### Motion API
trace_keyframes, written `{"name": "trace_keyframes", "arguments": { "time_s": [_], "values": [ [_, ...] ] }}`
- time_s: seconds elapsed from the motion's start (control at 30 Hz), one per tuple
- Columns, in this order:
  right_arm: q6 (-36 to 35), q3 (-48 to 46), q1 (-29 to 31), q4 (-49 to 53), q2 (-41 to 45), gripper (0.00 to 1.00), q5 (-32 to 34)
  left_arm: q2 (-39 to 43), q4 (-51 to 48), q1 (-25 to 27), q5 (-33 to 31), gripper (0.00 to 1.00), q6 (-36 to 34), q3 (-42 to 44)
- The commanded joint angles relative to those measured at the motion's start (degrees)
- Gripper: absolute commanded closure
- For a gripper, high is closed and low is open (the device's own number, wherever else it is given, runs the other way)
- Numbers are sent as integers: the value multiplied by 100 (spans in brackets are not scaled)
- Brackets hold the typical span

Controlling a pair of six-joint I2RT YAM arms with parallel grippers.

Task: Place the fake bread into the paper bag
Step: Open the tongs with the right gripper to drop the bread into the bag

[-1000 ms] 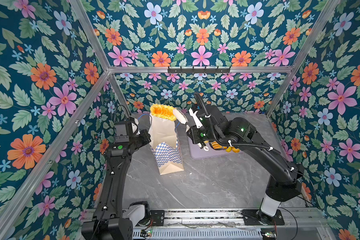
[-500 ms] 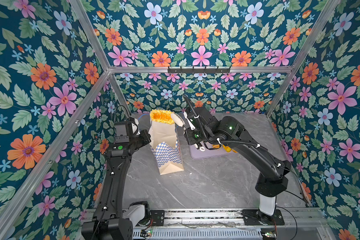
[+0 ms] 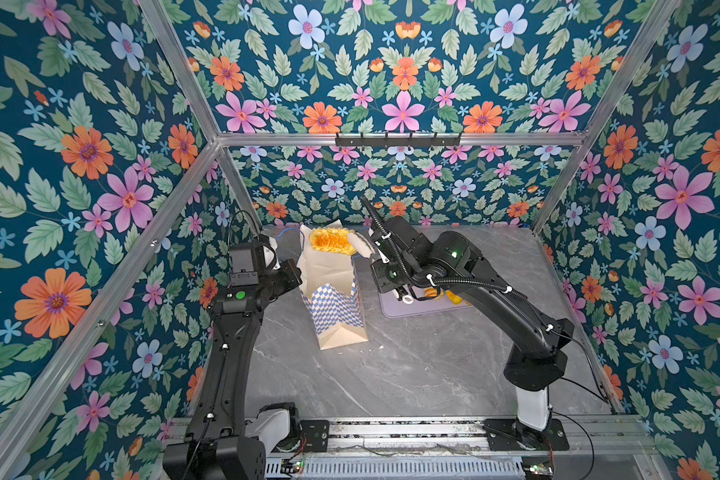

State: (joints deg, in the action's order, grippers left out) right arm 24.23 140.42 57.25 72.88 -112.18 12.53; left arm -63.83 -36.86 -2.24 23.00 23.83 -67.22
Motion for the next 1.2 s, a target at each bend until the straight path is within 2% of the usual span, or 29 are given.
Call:
{"name": "trace_keyframes", "arguments": {
  "time_s": [0.0,0.33,0.63,0.93,1.17],
  "values": [
    [-54,-12,30,-11,23,80,196,-12,91,-5,64,93,-11,-23],
    [-164,143,139,59,-88,73,267,-19,100,-5,73,93,-2,-19],
    [-231,354,219,33,-164,60,197,-11,100,-5,65,93,0,-11],
    [-228,341,227,-46,-94,60,162,0,100,-4,64,93,7,0],
    [-235,300,231,-162,10,61,109,20,100,-4,51,83,7,11]
  ]
}}
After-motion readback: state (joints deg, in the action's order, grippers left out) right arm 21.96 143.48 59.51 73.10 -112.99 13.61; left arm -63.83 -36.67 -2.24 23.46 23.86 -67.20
